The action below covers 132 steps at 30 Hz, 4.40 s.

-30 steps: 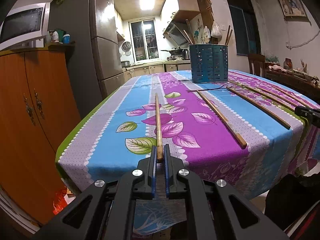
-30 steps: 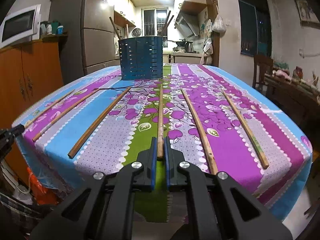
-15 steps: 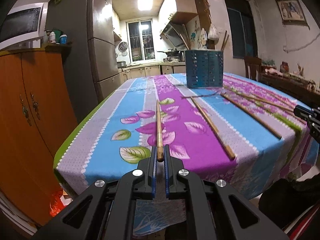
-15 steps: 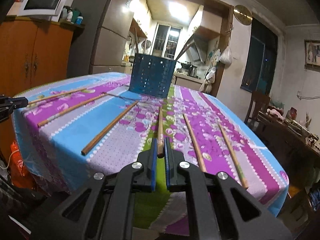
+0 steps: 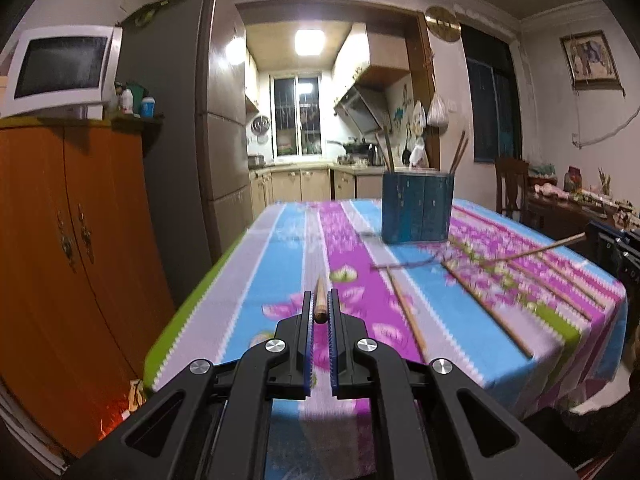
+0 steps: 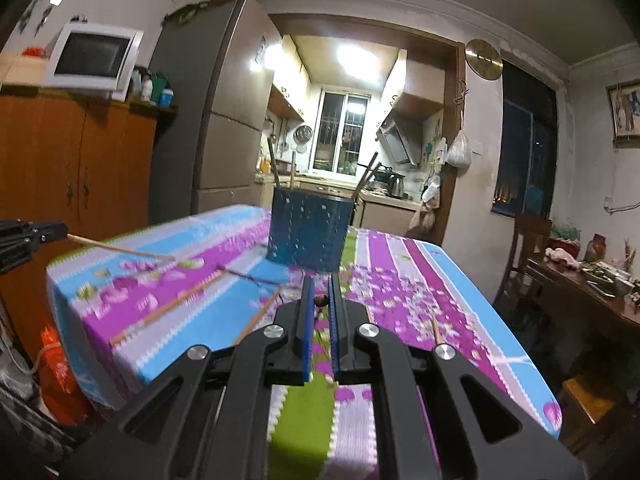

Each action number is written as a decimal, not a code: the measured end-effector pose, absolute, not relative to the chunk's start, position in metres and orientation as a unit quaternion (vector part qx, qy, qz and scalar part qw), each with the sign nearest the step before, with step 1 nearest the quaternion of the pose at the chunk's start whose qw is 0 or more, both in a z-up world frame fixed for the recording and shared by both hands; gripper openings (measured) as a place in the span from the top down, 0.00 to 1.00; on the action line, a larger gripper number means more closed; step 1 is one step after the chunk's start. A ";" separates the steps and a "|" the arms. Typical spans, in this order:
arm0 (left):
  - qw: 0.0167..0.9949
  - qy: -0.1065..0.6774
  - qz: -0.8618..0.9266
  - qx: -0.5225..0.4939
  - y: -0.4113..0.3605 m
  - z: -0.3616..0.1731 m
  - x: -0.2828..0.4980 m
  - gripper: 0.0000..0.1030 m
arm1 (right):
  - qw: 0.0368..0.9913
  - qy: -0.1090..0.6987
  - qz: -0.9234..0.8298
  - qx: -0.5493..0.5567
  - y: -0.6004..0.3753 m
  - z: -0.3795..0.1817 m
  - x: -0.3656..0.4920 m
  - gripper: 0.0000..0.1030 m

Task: Organize utensils
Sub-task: 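Lift the left tool's chopstick over the holder while the right tool carries its chopstick there, then lower both tools' chopsticks into the blue holder and open both tools, then move both open tools back over the remaining chopsticks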

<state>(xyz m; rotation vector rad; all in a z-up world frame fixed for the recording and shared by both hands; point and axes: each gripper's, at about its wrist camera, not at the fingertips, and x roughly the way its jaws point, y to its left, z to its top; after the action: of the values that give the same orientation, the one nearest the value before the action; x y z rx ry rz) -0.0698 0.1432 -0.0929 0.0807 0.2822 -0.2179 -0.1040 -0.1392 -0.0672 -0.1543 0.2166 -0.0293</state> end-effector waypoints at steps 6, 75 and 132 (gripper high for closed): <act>0.988 0.107 -0.103 0.032 0.138 -0.054 -0.061 0.93 | 0.994 0.094 0.001 -0.047 -0.154 -0.036 -0.090 0.95; 0.972 0.081 -0.219 0.009 -0.072 0.090 0.245 0.93 | 0.989 0.124 0.066 0.048 -0.213 0.089 0.177 0.95; 0.951 0.235 -0.157 0.124 0.061 -0.155 -0.080 0.54 | 0.960 0.271 -0.040 -0.066 -0.189 -0.143 -0.141 0.73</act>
<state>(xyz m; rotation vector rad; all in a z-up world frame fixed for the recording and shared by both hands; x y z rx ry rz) -0.0802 0.0608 -0.1551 0.2524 0.4784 -0.3183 -0.1411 -0.1891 -0.1434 -0.1343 0.5491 -0.0808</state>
